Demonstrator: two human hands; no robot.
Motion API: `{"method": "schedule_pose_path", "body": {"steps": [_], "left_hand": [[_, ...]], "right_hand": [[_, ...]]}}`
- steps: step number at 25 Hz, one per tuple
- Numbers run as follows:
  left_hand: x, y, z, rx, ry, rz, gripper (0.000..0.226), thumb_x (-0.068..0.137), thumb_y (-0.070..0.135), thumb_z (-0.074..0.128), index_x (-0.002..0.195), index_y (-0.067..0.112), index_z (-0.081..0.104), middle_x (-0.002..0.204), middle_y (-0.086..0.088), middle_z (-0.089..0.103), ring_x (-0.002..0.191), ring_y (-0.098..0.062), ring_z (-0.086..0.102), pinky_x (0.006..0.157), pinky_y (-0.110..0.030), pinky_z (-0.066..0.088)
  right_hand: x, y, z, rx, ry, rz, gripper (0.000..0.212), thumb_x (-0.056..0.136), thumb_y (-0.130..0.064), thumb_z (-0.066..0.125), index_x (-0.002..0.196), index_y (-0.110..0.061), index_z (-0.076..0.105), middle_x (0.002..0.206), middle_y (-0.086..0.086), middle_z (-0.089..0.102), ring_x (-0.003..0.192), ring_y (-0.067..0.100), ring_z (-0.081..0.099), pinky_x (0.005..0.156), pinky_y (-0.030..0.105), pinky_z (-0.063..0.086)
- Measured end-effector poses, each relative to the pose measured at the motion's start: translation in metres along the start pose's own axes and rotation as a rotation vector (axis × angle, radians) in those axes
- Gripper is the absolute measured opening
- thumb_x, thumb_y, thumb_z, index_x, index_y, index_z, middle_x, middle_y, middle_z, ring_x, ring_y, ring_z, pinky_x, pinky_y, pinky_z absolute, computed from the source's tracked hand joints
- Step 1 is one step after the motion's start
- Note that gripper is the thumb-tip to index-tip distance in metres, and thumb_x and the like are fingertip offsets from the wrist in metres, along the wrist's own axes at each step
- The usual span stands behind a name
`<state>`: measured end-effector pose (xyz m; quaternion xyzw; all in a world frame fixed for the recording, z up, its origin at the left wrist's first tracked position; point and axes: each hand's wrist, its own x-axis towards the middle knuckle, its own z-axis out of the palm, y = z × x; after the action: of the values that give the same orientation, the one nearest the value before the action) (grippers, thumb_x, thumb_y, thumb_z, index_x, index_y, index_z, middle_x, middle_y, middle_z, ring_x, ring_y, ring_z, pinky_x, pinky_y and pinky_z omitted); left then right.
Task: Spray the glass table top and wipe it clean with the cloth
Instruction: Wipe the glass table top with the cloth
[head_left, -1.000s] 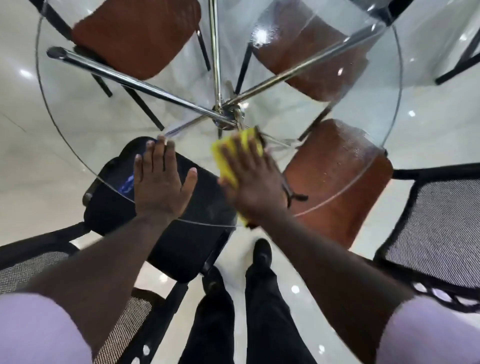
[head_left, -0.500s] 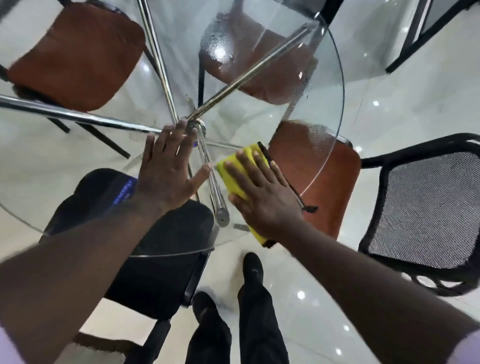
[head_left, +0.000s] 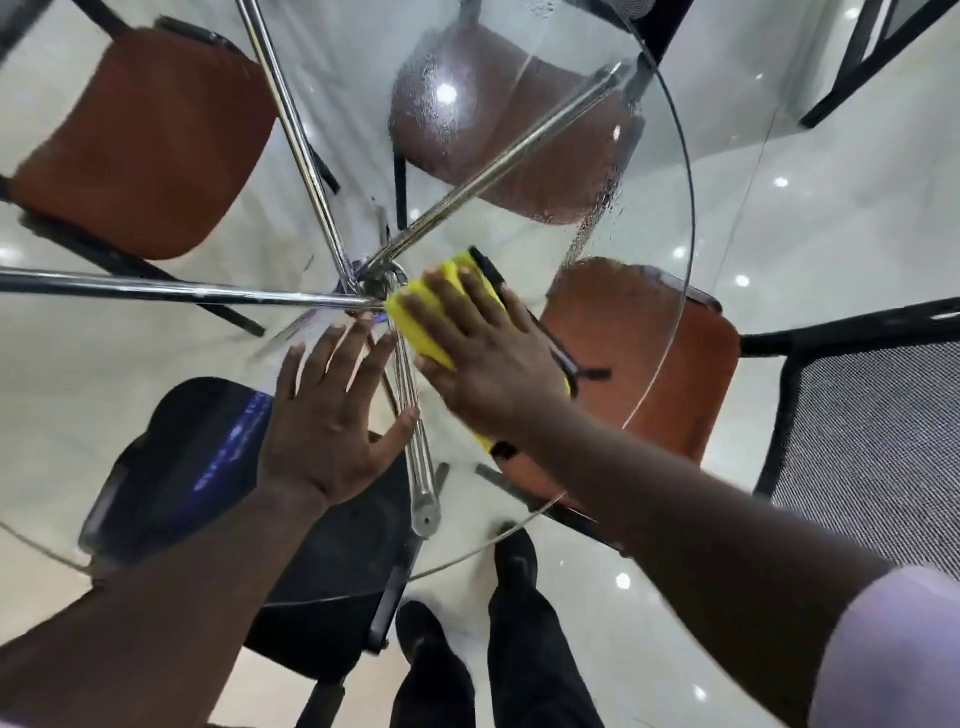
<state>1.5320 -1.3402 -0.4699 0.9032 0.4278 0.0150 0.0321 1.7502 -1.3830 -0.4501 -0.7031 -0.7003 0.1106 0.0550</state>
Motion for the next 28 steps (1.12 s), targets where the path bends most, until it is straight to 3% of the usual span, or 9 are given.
{"method": "schedule_pose_path", "body": {"steps": [2,7,10,13,18,21,24,26,28], "left_hand": [[-0.002,0.000,0.003,-0.004,0.009,0.003,0.084,0.092,0.068,0.049,0.163,0.024,0.035,0.174,-0.003,0.023,0.158,-0.031,0.027,0.126,-0.059,0.021],[0.000,-0.001,0.000,0.003,0.006,0.016,0.086,0.092,0.066,0.052,0.164,0.023,0.033,0.174,-0.004,0.024,0.159,-0.030,0.026,0.125,-0.060,0.022],[-0.002,0.001,0.003,-0.006,0.009,0.009,0.085,0.091,0.066,0.052,0.162,0.022,0.036,0.174,-0.005,0.024,0.159,-0.031,0.027,0.125,-0.061,0.022],[-0.002,0.000,0.006,-0.016,0.022,0.015,0.084,0.091,0.067,0.049,0.162,0.023,0.036,0.174,-0.003,0.025,0.158,-0.031,0.027,0.126,-0.059,0.020],[-0.004,-0.001,0.005,-0.044,0.005,0.008,0.087,0.091,0.069,0.043,0.165,0.025,0.029,0.175,-0.001,0.019,0.160,-0.029,0.022,0.129,-0.057,0.014],[-0.005,0.000,0.003,-0.027,0.015,-0.005,0.086,0.091,0.068,0.046,0.164,0.024,0.031,0.176,-0.002,0.019,0.159,-0.030,0.024,0.128,-0.059,0.017],[-0.001,-0.003,0.006,-0.029,0.046,0.025,0.085,0.091,0.064,0.054,0.163,0.022,0.036,0.174,-0.004,0.024,0.157,-0.033,0.031,0.126,-0.061,0.021],[-0.003,-0.002,0.007,-0.019,0.062,0.032,0.085,0.091,0.063,0.055,0.163,0.022,0.036,0.174,-0.005,0.026,0.156,-0.033,0.032,0.126,-0.060,0.021],[-0.002,-0.001,0.008,-0.028,0.062,0.017,0.085,0.092,0.063,0.054,0.163,0.022,0.036,0.174,-0.005,0.026,0.157,-0.032,0.032,0.126,-0.060,0.022]], "right_hand": [[0.028,0.055,-0.014,-0.045,0.062,-0.043,0.066,0.110,-0.058,0.031,0.171,-0.035,0.029,0.181,0.003,0.024,0.167,0.035,0.022,0.132,0.053,0.024],[-0.036,0.095,-0.033,0.126,0.160,0.801,0.069,0.111,-0.060,0.030,0.174,-0.039,0.009,0.184,-0.004,-0.002,0.170,0.027,0.001,0.135,0.058,0.010],[-0.062,0.027,0.001,0.030,0.075,0.375,0.069,0.111,-0.061,0.030,0.174,-0.040,0.010,0.184,-0.003,0.001,0.170,0.030,0.003,0.136,0.058,0.009],[-0.023,0.077,-0.011,-0.070,0.023,-0.061,0.068,0.108,-0.065,0.034,0.171,-0.040,0.027,0.182,-0.002,0.019,0.169,0.030,0.015,0.135,0.053,0.017],[-0.044,0.078,-0.023,0.176,0.177,0.827,0.069,0.110,-0.065,0.029,0.172,-0.045,0.007,0.183,-0.010,-0.006,0.170,0.023,-0.004,0.136,0.056,0.006],[-0.094,0.011,0.000,0.037,0.039,0.247,0.065,0.111,-0.063,0.026,0.172,-0.047,0.008,0.184,-0.008,0.000,0.170,0.027,0.001,0.135,0.059,0.010],[-0.053,0.086,-0.017,-0.096,-0.078,-0.256,0.062,0.114,-0.059,0.037,0.172,-0.044,0.020,0.183,-0.007,0.011,0.170,0.026,0.005,0.137,0.051,0.006],[-0.001,0.150,-0.022,-0.156,0.050,-0.141,0.058,0.117,-0.053,0.036,0.171,-0.033,0.031,0.181,0.001,0.024,0.168,0.035,0.016,0.135,0.056,0.018],[0.042,0.190,-0.039,-0.145,0.212,0.309,0.062,0.117,-0.055,0.019,0.173,-0.030,0.026,0.181,0.004,0.022,0.167,0.036,0.017,0.131,0.057,0.026]]}}
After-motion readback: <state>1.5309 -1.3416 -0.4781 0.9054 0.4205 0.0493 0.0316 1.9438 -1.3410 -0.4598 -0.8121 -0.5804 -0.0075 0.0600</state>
